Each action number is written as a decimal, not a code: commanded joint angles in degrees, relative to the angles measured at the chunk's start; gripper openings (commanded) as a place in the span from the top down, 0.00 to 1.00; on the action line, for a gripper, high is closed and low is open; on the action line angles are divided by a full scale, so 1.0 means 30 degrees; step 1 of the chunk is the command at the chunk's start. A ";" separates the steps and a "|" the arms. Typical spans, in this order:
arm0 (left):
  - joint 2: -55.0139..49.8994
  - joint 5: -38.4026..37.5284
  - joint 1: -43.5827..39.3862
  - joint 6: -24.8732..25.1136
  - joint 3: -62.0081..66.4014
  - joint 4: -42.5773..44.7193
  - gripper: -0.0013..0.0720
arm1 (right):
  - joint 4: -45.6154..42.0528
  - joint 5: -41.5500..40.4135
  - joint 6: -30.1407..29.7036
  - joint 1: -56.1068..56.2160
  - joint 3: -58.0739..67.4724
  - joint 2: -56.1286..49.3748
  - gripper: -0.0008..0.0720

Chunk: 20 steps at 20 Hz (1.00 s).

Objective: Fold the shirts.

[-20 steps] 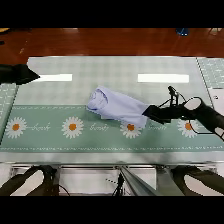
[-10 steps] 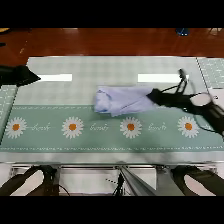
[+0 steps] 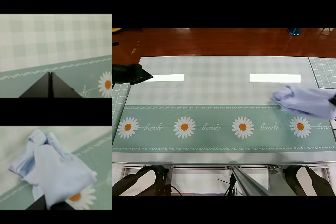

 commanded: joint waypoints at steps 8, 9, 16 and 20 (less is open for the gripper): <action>-0.0386 0.0342 0.0022 0.0707 -0.0007 0.0015 0.95 | -1.3304 0.6688 0.1654 -1.0579 0.0270 0.0495 0.96; -0.0386 0.0466 0.0022 0.0707 -0.0007 0.0007 0.95 | -1.2983 0.6768 0.1617 -1.1402 0.0226 0.0488 0.96; -0.0386 0.0801 0.0022 0.1151 0.0000 0.0015 0.95 | -1.4462 0.7329 0.1100 -1.4411 -0.0903 0.0554 0.96; -0.0386 0.2062 0.0022 0.1144 0.0000 0.0007 0.95 | -1.4651 0.7373 -0.0015 -1.4411 -0.1690 0.0962 0.43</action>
